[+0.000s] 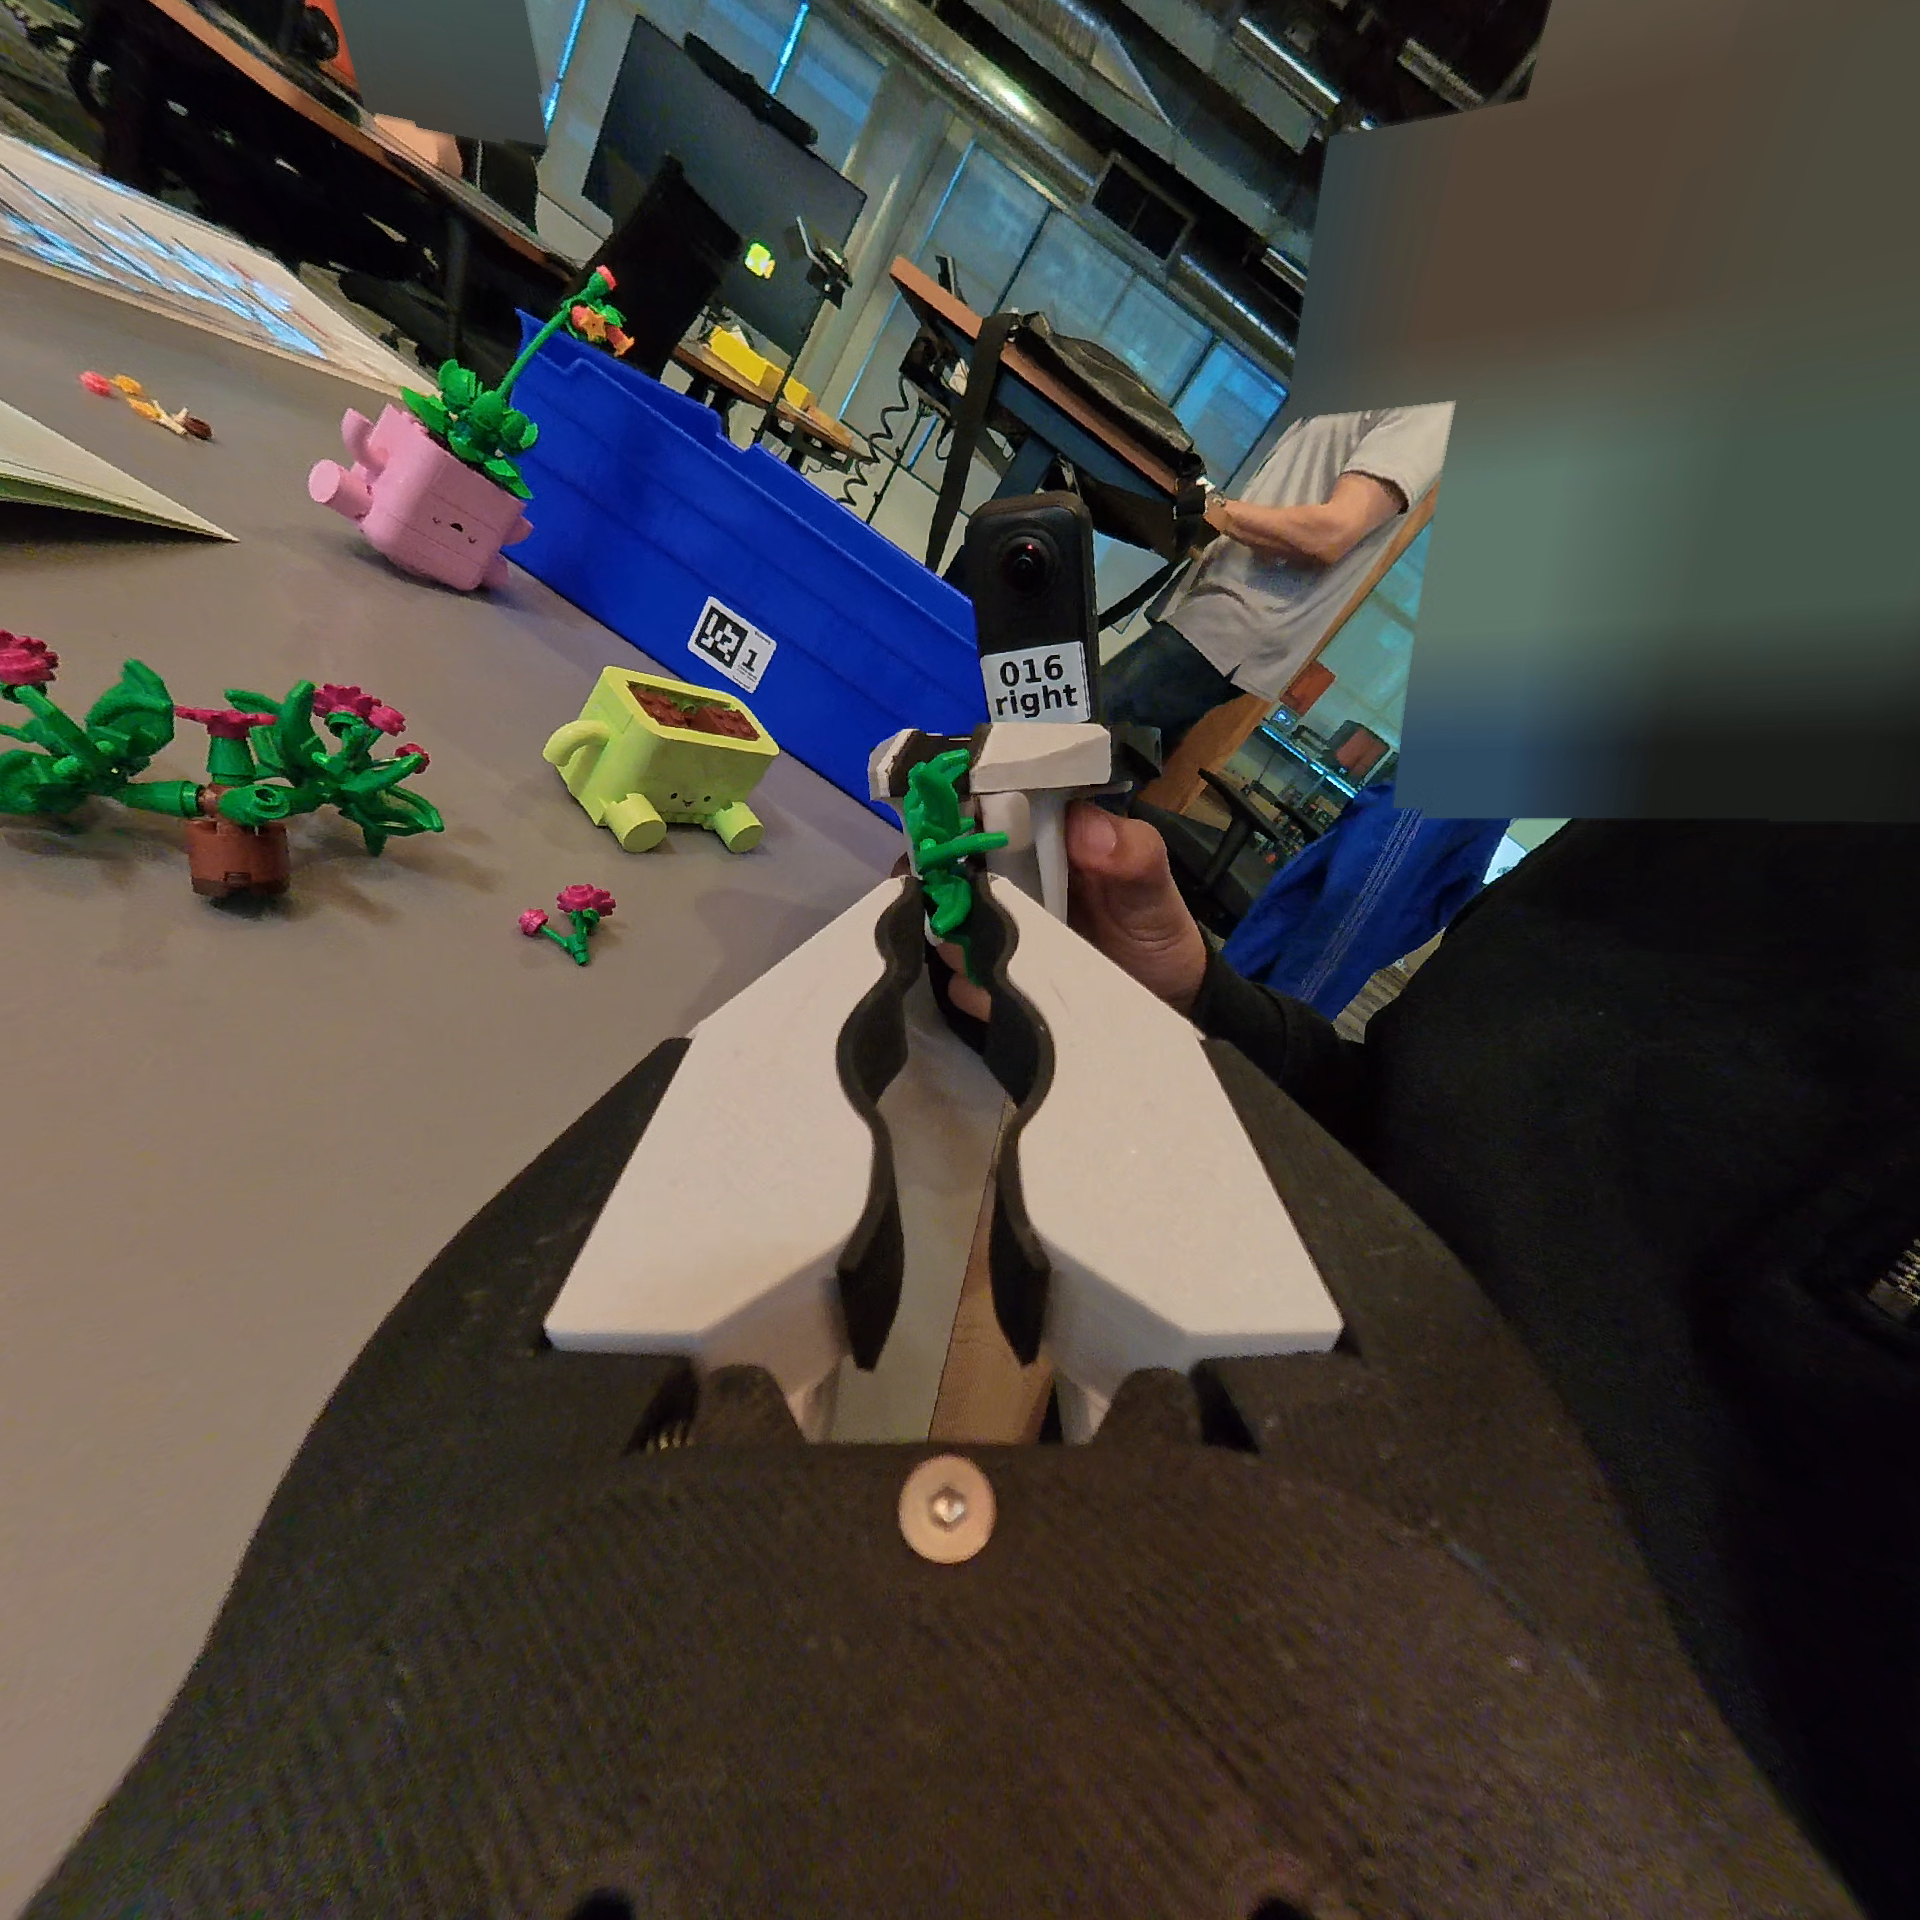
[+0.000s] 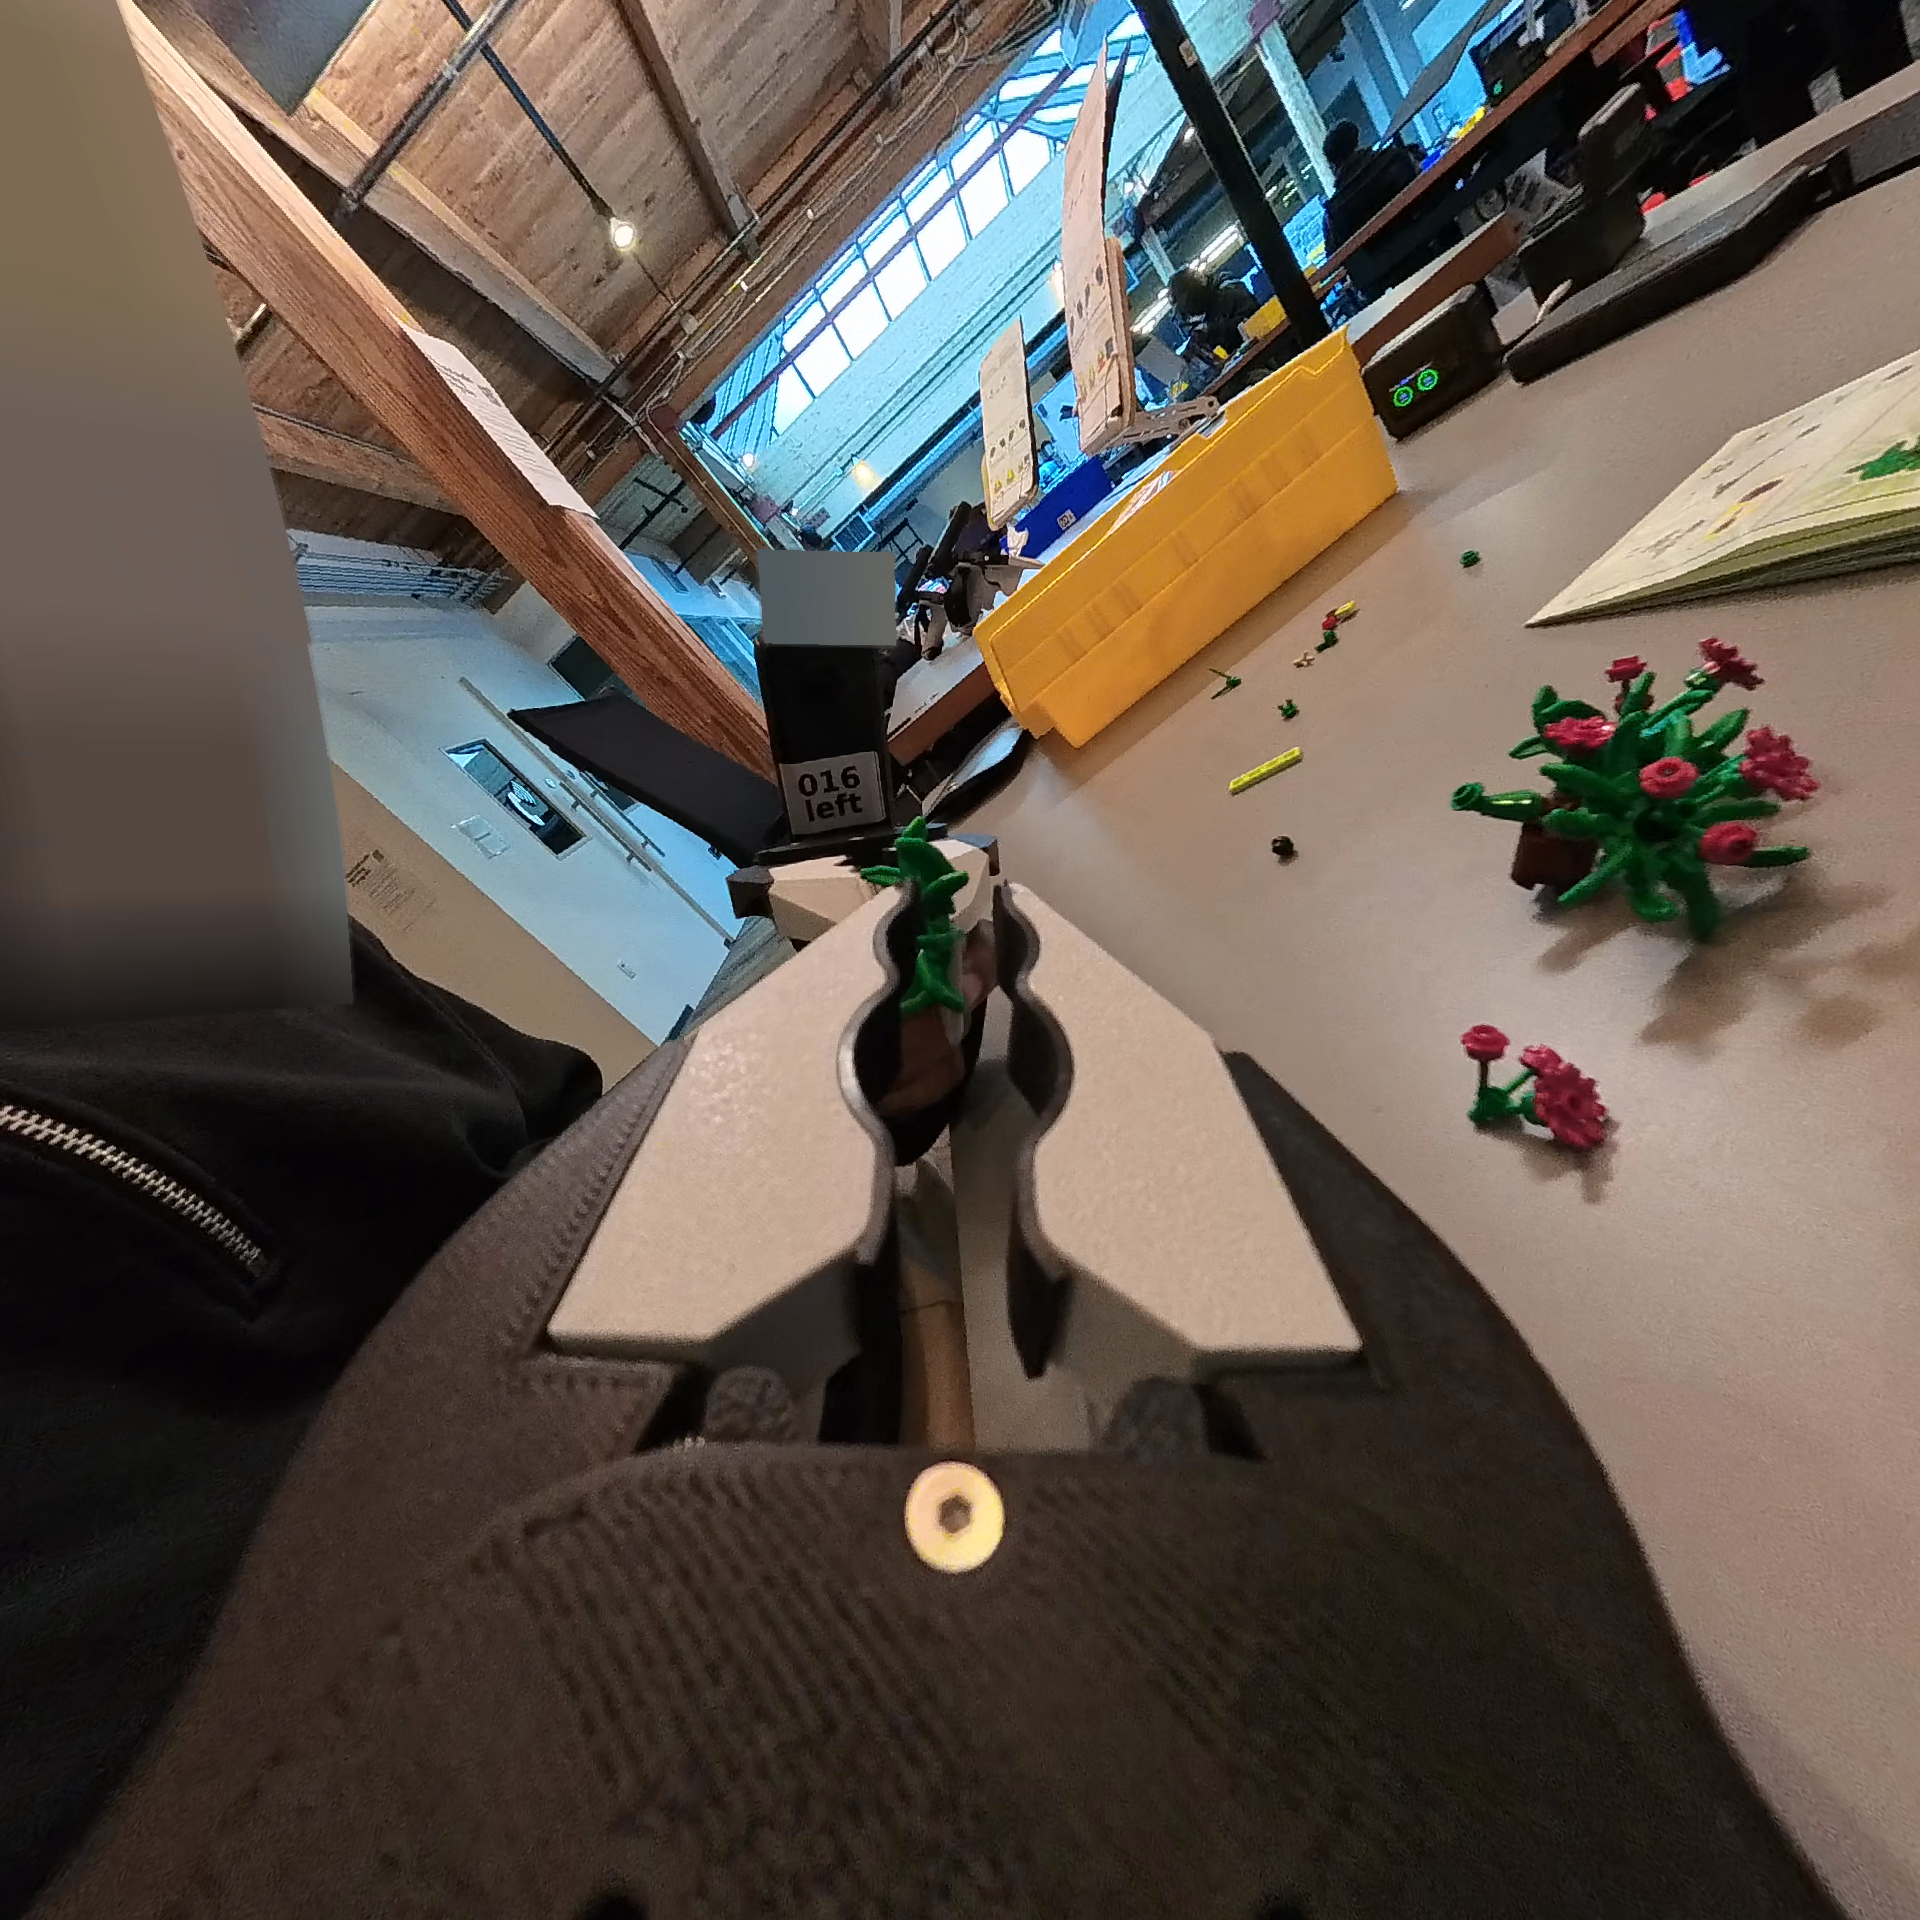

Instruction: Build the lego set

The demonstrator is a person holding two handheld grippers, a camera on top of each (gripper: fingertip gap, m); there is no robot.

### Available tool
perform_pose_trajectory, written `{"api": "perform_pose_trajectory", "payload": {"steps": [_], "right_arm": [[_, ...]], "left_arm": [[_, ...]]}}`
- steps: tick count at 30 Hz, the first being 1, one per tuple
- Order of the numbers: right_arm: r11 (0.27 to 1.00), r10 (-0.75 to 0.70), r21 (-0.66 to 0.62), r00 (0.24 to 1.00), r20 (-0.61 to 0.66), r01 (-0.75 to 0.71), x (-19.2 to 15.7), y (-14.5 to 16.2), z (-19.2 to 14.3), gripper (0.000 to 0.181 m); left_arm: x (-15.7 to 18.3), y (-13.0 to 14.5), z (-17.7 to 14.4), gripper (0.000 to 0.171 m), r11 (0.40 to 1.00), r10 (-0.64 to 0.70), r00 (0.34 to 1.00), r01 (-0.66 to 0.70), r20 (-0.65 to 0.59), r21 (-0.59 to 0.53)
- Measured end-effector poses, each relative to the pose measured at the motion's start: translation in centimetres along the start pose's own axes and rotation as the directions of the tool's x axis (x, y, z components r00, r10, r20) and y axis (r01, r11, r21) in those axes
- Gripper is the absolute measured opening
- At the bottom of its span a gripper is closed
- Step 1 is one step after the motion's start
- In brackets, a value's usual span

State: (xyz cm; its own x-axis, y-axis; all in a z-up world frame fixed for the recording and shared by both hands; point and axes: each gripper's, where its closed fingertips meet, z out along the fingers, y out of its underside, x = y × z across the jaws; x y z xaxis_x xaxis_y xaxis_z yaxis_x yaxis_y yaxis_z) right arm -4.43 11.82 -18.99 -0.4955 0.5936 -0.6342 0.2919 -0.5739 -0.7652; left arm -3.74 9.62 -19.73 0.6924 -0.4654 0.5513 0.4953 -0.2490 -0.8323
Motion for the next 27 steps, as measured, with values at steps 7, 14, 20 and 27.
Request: {"api": "perform_pose_trajectory", "payload": {"steps": [7,14,20,27], "right_arm": [[1.0,-0.006,-0.001,1.0,0.003,0.006,-0.1,0.0,0.1,0.012],[1.0,-0.013,0.006,1.0,0.002,0.013,-0.1,-0.1,0.0,0.012],[0.997,-0.069,0.024,0.998,0.006,0.068,-0.5,-0.5,-0.2,0.012],[0.967,-0.255,-0.02,0.966,-0.038,0.254,-1.2,-0.2,0.0,0.013]], "left_arm": [[0.0,0.0,0.0,0.006,1.0,0.012,1.0,-0.012,0.005,0.001],[0.0,-0.1,0.1,0.006,1.0,0.03,0.999,-0.03,0.015,0.003],[-0.6,-0.1,-0.2,0.006,0.958,0.286,0.941,-0.277,0.18,-0.07],[-2.4,0.1,-1.0,0.006,0.429,0.897,0.262,-0.708,0.355,-0.561]]}}
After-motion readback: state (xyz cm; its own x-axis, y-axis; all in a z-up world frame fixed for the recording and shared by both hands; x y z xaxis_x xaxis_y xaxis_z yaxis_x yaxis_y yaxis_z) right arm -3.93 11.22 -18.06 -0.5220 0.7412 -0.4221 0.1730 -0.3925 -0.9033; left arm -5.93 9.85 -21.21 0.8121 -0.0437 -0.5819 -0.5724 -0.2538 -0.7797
